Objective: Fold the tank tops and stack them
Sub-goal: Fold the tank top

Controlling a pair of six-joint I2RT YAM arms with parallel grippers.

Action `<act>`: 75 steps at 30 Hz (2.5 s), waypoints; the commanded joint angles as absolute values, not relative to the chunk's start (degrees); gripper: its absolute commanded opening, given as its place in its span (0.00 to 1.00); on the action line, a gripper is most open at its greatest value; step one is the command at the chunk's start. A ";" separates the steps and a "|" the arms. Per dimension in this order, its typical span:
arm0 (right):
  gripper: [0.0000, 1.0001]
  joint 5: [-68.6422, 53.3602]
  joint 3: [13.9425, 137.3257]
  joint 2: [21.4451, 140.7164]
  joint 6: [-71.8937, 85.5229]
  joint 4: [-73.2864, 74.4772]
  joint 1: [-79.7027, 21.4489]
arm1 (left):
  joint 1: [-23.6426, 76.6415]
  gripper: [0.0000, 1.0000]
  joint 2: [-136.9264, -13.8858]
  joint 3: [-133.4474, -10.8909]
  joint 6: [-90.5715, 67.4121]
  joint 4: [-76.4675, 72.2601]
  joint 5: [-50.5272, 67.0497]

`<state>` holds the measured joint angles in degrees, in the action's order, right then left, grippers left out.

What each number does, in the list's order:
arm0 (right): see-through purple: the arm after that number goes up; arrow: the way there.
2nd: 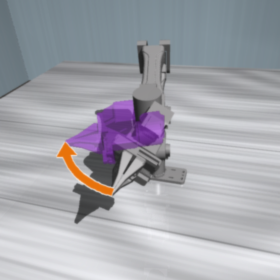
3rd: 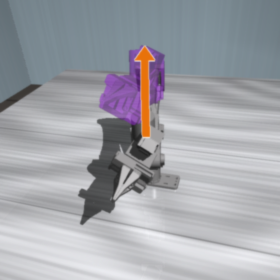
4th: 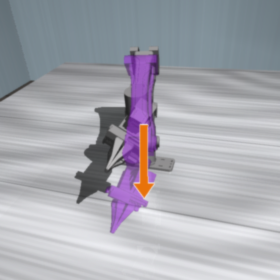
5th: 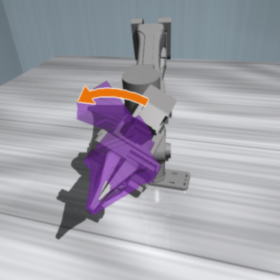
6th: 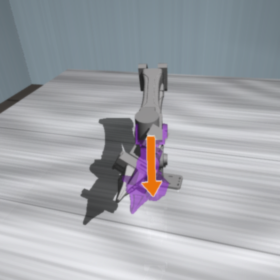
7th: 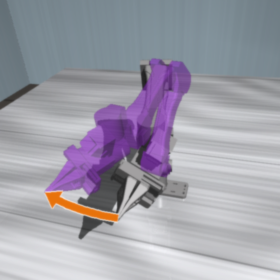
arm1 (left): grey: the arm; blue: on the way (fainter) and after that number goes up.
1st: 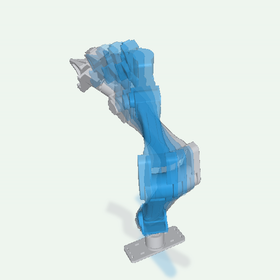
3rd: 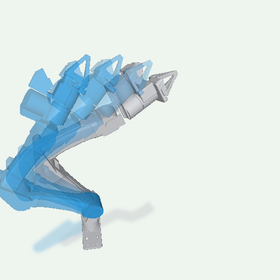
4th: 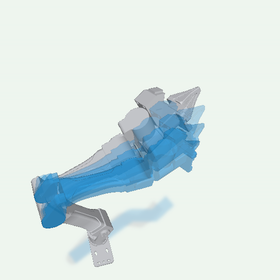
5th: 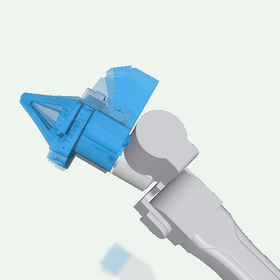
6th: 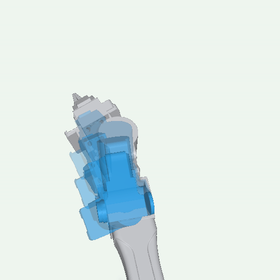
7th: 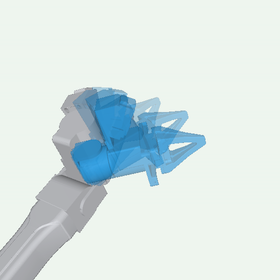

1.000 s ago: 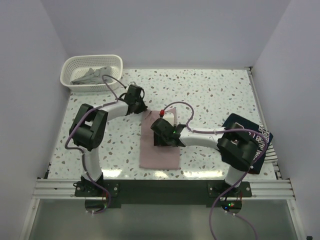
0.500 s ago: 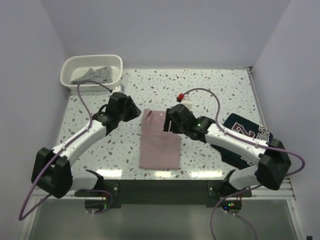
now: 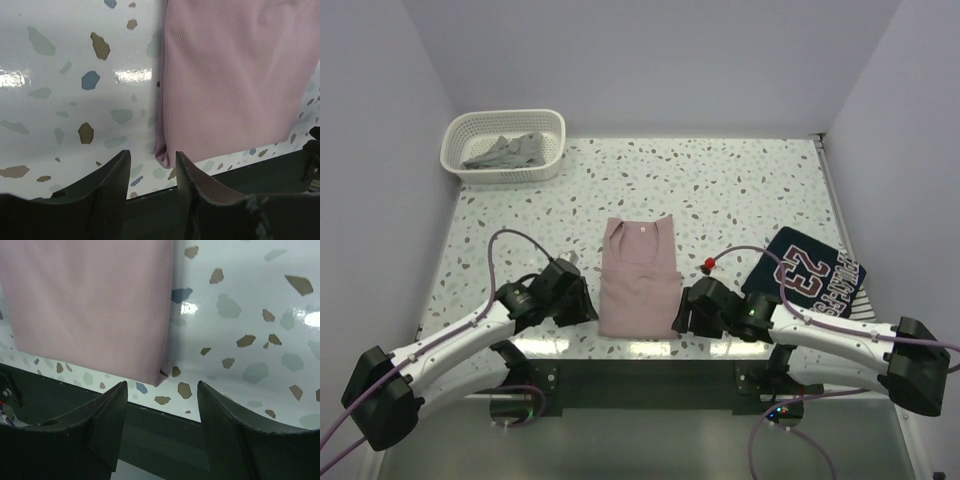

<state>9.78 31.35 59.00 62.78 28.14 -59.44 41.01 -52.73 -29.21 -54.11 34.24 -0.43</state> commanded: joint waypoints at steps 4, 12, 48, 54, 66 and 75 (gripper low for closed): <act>0.56 8.17 24.97 57.48 74.61 21.01 -61.96 | 42.19 0.46 -51.85 -25.24 -57.39 32.62 4.39; 0.55 9.05 21.36 60.29 80.94 15.04 -64.60 | 43.07 0.46 -52.38 -21.97 -58.27 28.92 8.00; 0.14 13.53 16.26 59.94 83.76 13.18 -65.04 | 44.30 0.40 -51.50 -13.45 -64.25 16.34 8.35; 0.07 15.29 19.42 59.94 79.64 17.13 -65.04 | 44.91 0.15 -51.68 -13.80 -63.46 17.58 7.29; 0.00 31.26 31.63 63.71 80.50 30.48 -86.46 | 59.03 0.00 -45.90 -18.71 -66.79 30.99 2.12; 0.00 41.39 48.84 67.24 83.58 47.27 -96.42 | 67.15 0.00 -43.94 -40.04 -68.47 46.05 -8.96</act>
